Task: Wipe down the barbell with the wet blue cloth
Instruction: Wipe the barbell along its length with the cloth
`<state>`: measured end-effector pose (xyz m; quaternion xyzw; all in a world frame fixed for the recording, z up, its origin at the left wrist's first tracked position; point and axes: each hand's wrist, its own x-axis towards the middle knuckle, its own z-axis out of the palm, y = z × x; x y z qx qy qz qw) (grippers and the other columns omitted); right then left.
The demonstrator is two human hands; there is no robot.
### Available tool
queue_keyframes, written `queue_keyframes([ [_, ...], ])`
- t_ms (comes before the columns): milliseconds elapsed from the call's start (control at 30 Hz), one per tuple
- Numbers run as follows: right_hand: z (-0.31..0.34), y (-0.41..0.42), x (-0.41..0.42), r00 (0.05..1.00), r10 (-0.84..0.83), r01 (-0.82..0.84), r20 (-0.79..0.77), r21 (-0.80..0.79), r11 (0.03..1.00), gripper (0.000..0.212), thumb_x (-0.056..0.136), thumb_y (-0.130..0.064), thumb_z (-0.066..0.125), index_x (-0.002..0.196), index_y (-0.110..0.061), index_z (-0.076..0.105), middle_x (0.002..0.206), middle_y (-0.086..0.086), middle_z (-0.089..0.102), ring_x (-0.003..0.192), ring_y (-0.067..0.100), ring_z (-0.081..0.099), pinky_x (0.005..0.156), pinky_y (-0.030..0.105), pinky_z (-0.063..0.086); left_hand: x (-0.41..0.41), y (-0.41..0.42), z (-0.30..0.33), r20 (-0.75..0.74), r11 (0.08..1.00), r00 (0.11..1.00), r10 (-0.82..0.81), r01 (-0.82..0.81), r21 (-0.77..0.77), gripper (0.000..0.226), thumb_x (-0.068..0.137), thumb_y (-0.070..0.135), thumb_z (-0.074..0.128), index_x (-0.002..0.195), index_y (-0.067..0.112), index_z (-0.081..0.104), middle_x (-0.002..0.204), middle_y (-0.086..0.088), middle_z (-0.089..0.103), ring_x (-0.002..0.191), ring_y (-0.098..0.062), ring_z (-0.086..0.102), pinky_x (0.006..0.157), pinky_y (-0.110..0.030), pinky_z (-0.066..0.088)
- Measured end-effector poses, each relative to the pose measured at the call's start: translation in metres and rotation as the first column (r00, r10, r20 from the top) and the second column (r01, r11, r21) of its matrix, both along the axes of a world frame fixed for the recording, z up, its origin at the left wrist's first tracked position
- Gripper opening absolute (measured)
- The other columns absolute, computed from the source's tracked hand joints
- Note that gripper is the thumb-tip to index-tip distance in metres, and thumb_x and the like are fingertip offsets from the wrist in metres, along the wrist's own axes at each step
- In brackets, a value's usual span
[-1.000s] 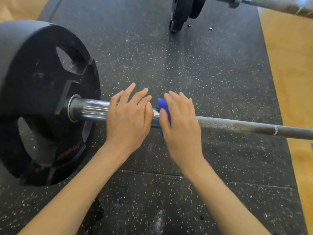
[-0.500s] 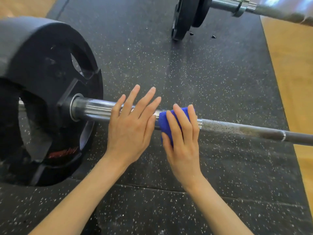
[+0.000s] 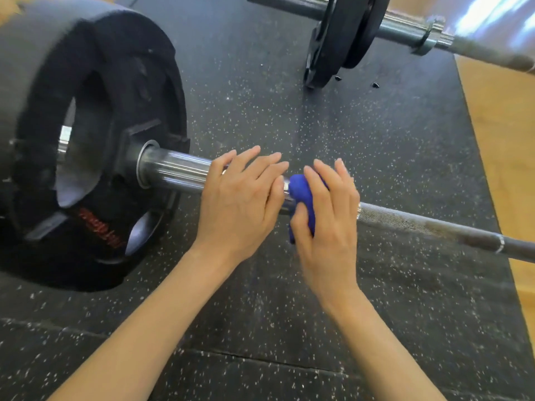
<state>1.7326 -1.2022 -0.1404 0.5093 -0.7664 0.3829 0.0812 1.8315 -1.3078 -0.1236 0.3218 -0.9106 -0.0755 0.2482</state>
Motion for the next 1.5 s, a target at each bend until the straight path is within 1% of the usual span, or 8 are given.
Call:
queue_keyframes([
  [133,0.016,-0.024,-0.014,0.992,-0.044,0.047,0.121,-0.025,0.999,0.036,0.098,-0.016,0.045,0.127,-0.004,0.063,0.128,0.005,0.062,0.128,0.025,0.050,0.110,0.038,0.039,-0.010,-0.012,0.001,-0.005,1.000,1.000,0.002,-0.002,0.011,0.040,0.105,0.027,0.035,0.118,0.021,0.073,0.123,0.005,0.072,0.126,-0.022,0.059,0.109,-0.038,0.030],
  [267,-0.017,0.004,-0.005,0.982,0.067,-0.066,-0.179,0.009,0.998,0.038,0.098,-0.001,0.050,0.135,0.006,0.053,0.148,0.019,0.043,0.147,0.039,0.027,0.124,0.045,0.021,-0.016,-0.017,0.001,-0.022,1.000,1.000,-0.004,0.004,-0.012,0.041,0.105,0.027,0.034,0.117,0.020,0.073,0.118,0.006,0.073,0.115,-0.020,0.063,0.106,-0.038,0.032],
  [433,0.018,-0.033,-0.033,0.982,0.006,0.001,0.187,-0.040,0.999,0.034,0.099,-0.013,0.045,0.126,-0.008,0.065,0.125,-0.002,0.063,0.123,0.017,0.053,0.107,0.031,0.039,-0.005,-0.023,-0.001,-0.003,0.998,0.998,-0.063,0.063,0.015,0.045,0.107,0.027,0.030,0.142,0.015,0.056,0.144,0.000,0.057,0.139,-0.022,0.047,0.120,-0.042,0.020],
  [633,-0.029,0.006,-0.018,0.947,0.073,-0.075,-0.313,0.007,0.997,0.049,0.094,-0.001,0.055,0.141,-0.002,0.041,0.150,0.017,0.033,0.154,0.034,0.014,0.126,0.042,0.016,0.000,-0.021,-0.005,0.002,1.000,1.000,-0.007,0.007,-0.004,0.046,0.108,0.030,0.027,0.137,0.017,0.060,0.146,0.004,0.056,0.144,-0.022,0.041,0.119,-0.040,0.019],
  [967,-0.017,-0.013,-0.041,0.945,0.140,-0.122,-0.297,0.078,0.989,0.056,0.091,0.001,0.056,0.144,0.000,0.037,0.152,0.019,0.028,0.147,0.045,0.021,0.125,0.046,0.019,-0.016,-0.038,0.004,0.007,0.997,1.000,0.006,-0.007,0.074,0.045,0.105,0.030,0.029,0.124,0.018,0.068,0.121,0.003,0.070,0.124,-0.021,0.058,0.116,-0.040,0.024],
  [1233,0.020,-0.033,-0.035,0.941,0.057,-0.069,0.332,0.025,0.997,0.041,0.100,-0.012,0.043,0.140,-0.006,0.053,0.144,-0.001,0.048,0.148,0.015,0.029,0.119,0.016,0.018,-0.022,-0.043,0.007,0.030,0.996,0.999,0.019,-0.021,0.090,0.046,0.106,0.028,0.028,0.116,0.017,0.072,0.109,0.003,0.072,0.113,-0.021,0.063,0.119,-0.040,0.014],
  [1367,0.033,-0.027,-0.033,0.875,0.023,0.001,0.484,-0.049,0.999,0.039,0.100,-0.011,0.042,0.136,-0.017,0.057,0.136,-0.012,0.054,0.143,0.012,0.039,0.118,0.025,0.028,-0.012,-0.043,0.009,0.112,0.999,0.993,-0.025,0.022,0.033,0.049,0.108,0.032,0.025,0.141,0.017,0.059,0.138,-0.001,0.064,0.139,-0.026,0.048,0.122,-0.046,0.005],
  [1500,0.028,-0.028,-0.019,0.998,0.030,-0.037,0.059,0.126,0.991,0.039,0.102,-0.009,0.040,0.138,-0.004,0.053,0.140,0.004,0.053,0.149,0.028,0.030,0.127,0.043,0.010,0.004,-0.042,0.003,0.084,0.999,0.996,0.042,-0.043,0.010,0.051,0.108,0.031,0.024,0.148,0.012,0.049,0.150,-0.005,0.052,0.148,-0.028,0.036,0.124,-0.047,0.003],
])
